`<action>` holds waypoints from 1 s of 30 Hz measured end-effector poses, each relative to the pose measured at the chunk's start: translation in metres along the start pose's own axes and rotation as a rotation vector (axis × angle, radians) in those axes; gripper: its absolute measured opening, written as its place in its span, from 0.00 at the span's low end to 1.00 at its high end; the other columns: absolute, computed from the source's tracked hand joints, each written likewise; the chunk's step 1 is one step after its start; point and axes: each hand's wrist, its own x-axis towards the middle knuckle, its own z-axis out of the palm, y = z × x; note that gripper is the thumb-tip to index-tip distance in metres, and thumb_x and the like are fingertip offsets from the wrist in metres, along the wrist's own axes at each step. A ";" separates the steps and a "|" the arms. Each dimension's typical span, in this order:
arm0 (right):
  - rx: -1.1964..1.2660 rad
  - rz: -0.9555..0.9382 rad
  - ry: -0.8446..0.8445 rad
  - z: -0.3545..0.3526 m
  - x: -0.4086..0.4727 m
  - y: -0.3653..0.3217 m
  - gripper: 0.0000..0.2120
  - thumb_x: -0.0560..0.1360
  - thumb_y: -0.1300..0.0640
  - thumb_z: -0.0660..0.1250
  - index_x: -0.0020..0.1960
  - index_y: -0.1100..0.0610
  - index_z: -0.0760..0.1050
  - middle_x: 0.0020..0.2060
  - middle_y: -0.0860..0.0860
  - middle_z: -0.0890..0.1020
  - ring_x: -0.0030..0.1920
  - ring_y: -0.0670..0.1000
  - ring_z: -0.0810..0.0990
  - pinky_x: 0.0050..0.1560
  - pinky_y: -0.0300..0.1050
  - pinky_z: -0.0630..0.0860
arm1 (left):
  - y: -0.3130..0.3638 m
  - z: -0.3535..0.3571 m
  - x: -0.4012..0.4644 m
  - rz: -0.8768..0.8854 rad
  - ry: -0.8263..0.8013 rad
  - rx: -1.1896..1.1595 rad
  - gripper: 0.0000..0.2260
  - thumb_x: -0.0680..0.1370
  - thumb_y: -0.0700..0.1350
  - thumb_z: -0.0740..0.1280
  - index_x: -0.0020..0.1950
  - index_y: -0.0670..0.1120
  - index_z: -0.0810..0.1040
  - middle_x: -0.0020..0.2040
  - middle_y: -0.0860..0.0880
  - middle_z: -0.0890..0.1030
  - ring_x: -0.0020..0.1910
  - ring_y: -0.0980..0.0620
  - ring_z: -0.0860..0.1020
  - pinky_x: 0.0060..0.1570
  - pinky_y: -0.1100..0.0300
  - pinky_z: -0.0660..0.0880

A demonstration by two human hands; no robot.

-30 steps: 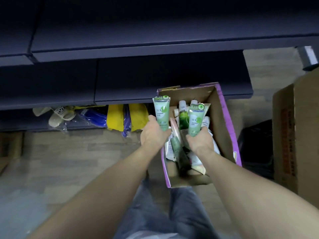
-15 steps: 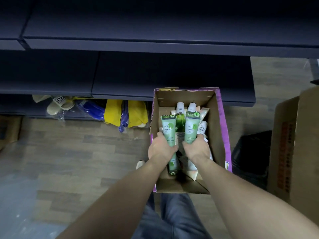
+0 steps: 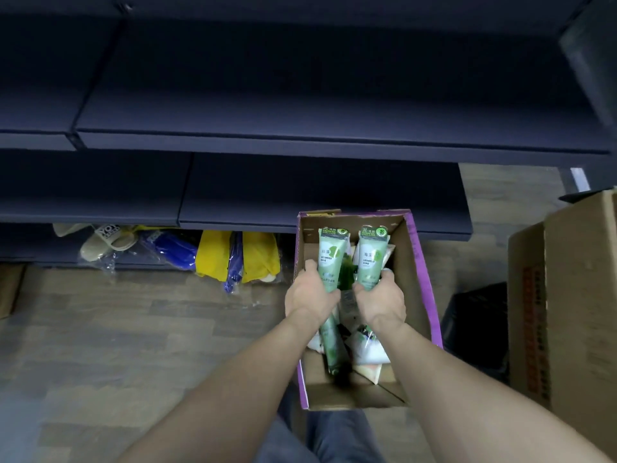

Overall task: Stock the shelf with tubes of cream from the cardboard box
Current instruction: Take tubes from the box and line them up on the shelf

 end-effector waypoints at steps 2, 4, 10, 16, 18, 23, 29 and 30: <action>0.016 -0.036 0.027 -0.011 -0.005 -0.018 0.18 0.74 0.50 0.68 0.60 0.56 0.69 0.51 0.55 0.81 0.52 0.60 0.79 0.46 0.48 0.73 | 0.010 -0.021 0.003 0.024 0.061 -0.021 0.23 0.72 0.50 0.72 0.62 0.47 0.66 0.56 0.45 0.77 0.53 0.42 0.78 0.45 0.53 0.74; 0.044 -0.069 0.058 -0.025 -0.011 -0.037 0.17 0.73 0.50 0.68 0.57 0.56 0.68 0.49 0.54 0.80 0.47 0.59 0.78 0.42 0.46 0.70 | 0.019 -0.044 0.004 0.028 0.109 -0.058 0.23 0.71 0.49 0.72 0.61 0.46 0.66 0.55 0.45 0.76 0.52 0.43 0.78 0.42 0.54 0.70; 0.070 -0.198 0.169 -0.062 -0.029 -0.089 0.19 0.69 0.51 0.69 0.53 0.54 0.64 0.48 0.54 0.80 0.47 0.59 0.80 0.46 0.50 0.77 | 0.041 -0.116 0.002 0.051 0.254 -0.133 0.22 0.71 0.48 0.71 0.58 0.46 0.64 0.54 0.46 0.76 0.52 0.43 0.78 0.42 0.55 0.70; 0.148 -0.370 0.280 -0.106 -0.051 -0.145 0.17 0.69 0.50 0.68 0.52 0.54 0.66 0.42 0.51 0.79 0.41 0.54 0.79 0.42 0.48 0.77 | 0.068 -0.192 -0.006 0.174 0.421 -0.177 0.20 0.71 0.50 0.71 0.56 0.49 0.64 0.52 0.48 0.76 0.47 0.46 0.77 0.41 0.55 0.70; 0.196 -0.422 0.318 -0.125 -0.061 -0.171 0.16 0.69 0.50 0.68 0.51 0.53 0.66 0.41 0.50 0.80 0.40 0.53 0.79 0.41 0.47 0.76 | 0.081 -0.223 -0.013 0.235 0.490 -0.182 0.20 0.72 0.50 0.70 0.57 0.49 0.65 0.53 0.49 0.75 0.47 0.47 0.76 0.42 0.54 0.70; 0.306 -0.620 0.421 -0.174 -0.092 -0.229 0.14 0.68 0.48 0.66 0.50 0.49 0.66 0.39 0.46 0.80 0.38 0.50 0.79 0.40 0.47 0.76 | 0.113 -0.300 -0.039 0.410 0.699 -0.207 0.20 0.72 0.52 0.70 0.58 0.49 0.66 0.53 0.51 0.75 0.44 0.49 0.73 0.42 0.56 0.67; 0.489 -0.841 0.526 -0.232 -0.134 -0.282 0.13 0.67 0.44 0.67 0.47 0.45 0.66 0.38 0.43 0.80 0.38 0.46 0.81 0.41 0.47 0.78 | 0.124 -0.349 -0.064 0.549 0.774 -0.241 0.20 0.67 0.53 0.71 0.55 0.52 0.68 0.49 0.55 0.79 0.46 0.50 0.78 0.42 0.56 0.72; 0.498 -0.863 0.542 -0.240 -0.139 -0.289 0.13 0.67 0.44 0.67 0.47 0.45 0.67 0.38 0.43 0.80 0.39 0.47 0.80 0.41 0.46 0.77 | 0.126 -0.355 -0.070 0.570 0.791 -0.257 0.20 0.67 0.54 0.72 0.55 0.52 0.69 0.49 0.56 0.79 0.46 0.51 0.79 0.43 0.55 0.74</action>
